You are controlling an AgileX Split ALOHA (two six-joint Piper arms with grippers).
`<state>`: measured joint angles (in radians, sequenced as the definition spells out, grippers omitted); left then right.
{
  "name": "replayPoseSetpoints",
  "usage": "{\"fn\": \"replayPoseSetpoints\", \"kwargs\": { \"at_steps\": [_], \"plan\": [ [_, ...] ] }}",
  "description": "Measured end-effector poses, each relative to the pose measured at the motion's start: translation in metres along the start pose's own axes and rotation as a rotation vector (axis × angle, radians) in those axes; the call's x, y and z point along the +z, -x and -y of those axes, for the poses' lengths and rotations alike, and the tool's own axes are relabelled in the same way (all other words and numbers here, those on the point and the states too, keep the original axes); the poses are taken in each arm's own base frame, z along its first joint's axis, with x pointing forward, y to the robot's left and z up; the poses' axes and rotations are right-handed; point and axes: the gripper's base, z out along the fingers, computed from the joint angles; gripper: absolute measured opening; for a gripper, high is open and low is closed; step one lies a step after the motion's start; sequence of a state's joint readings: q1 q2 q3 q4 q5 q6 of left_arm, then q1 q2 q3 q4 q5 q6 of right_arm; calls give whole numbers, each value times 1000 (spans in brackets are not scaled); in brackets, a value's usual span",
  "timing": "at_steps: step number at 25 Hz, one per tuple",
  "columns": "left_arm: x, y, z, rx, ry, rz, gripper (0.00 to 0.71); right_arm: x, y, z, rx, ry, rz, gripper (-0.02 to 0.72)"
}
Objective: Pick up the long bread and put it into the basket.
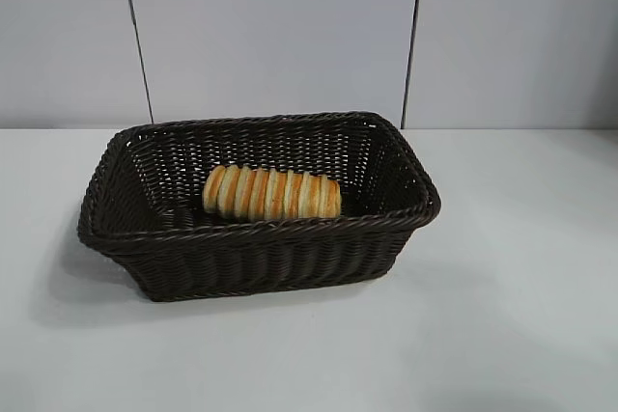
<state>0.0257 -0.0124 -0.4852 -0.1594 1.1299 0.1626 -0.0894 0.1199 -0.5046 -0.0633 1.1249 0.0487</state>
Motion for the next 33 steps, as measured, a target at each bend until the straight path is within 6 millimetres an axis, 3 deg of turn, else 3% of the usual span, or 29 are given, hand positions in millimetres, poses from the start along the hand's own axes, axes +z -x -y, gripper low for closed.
{"fn": "replayPoseSetpoints", "kwargs": {
  "at_steps": [8, 33],
  "plan": [
    [0, 0, 0, 0, 0, 0, 679, -11, -13, 1, 6, 3, 140, 695],
    [0, 0, 0, 0, 0, 0, 679, -7, -15, 1, 2, 0, 139, 695]
  ]
}}
